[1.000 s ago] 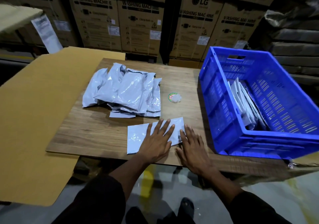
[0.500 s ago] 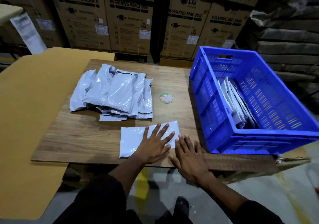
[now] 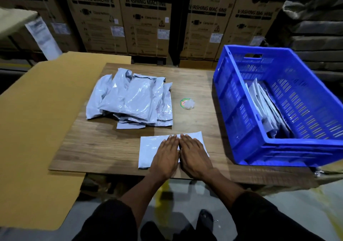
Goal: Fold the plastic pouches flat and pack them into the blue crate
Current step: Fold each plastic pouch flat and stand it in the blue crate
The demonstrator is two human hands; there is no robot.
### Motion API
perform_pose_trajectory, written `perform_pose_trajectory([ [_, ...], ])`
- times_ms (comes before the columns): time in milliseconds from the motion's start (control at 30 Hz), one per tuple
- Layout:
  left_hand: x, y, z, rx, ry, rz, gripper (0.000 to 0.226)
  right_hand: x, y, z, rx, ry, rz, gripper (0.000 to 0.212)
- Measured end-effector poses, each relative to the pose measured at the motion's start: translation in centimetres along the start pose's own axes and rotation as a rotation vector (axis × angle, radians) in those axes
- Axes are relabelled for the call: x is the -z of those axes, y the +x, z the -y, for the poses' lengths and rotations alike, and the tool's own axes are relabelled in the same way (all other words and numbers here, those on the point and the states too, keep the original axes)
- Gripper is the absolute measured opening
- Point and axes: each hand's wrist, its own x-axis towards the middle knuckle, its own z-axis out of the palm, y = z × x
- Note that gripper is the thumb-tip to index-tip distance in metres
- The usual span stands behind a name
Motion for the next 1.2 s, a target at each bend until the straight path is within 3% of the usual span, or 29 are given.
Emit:
perform_pose_trajectory([
  [300,0.4,-0.3,0.3,0.08,0.093,0.083,0.056,-0.8,-0.5,-1.6,-0.016,-0.099,0.023,0.056],
  [567,1.1,-1.5,1.4,0.139,0.046,0.032,0.061,-1.0,-0.7,-1.4,-0.058,-0.117,0.05,0.057],
  [967,2.3,-3.5,4.0,0.258,0.168,-0.05,0.062,-1.0,-1.7,-1.4,-0.079,-0.122,0.024,0.058],
  [1100,2.3,-3.5,4.2,0.292,0.148,-0.018,0.068,-0.9,-1.7,-1.3,-0.08,-0.112,0.046,0.06],
  [1200,2.3,-3.0,3.8,0.255,0.029,-0.053,0.057,0.0,-0.9,-0.4,-0.074,-0.148,0.035,0.06],
])
